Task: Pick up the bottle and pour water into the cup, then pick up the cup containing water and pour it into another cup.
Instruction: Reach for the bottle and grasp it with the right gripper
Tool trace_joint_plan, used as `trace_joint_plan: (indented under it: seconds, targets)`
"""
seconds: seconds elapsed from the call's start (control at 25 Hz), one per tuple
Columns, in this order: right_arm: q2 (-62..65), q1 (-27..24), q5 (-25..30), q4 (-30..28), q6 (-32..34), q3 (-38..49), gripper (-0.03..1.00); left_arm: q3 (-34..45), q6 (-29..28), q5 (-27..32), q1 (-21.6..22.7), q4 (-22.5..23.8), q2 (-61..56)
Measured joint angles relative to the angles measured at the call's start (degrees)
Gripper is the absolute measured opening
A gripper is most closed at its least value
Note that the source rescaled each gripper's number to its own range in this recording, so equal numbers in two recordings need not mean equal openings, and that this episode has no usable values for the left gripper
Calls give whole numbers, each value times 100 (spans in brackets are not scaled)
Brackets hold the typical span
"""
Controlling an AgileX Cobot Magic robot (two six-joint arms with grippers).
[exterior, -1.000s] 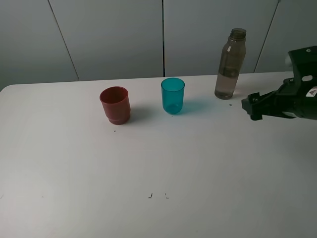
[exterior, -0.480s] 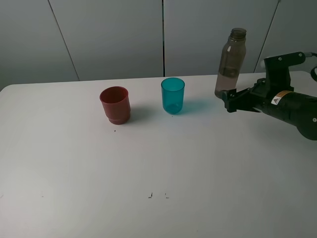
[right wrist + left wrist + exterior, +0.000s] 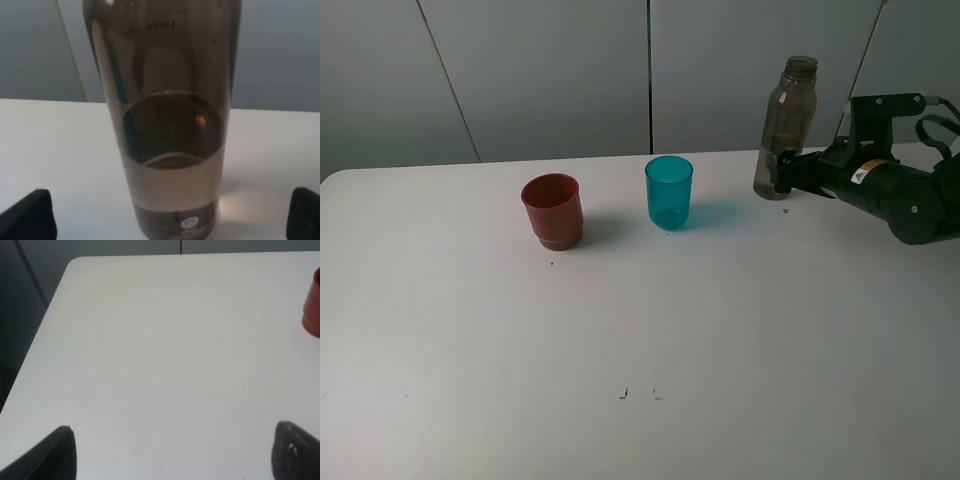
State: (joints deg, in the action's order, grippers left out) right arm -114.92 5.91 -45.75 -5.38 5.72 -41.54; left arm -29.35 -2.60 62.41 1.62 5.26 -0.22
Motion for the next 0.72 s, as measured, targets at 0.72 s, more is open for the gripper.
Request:
trace_joint_plan:
  seconds: [0.72]
  targets:
    - [-868, 0, 94, -144, 44, -1183, 100, 0, 0, 0, 0, 0, 0]
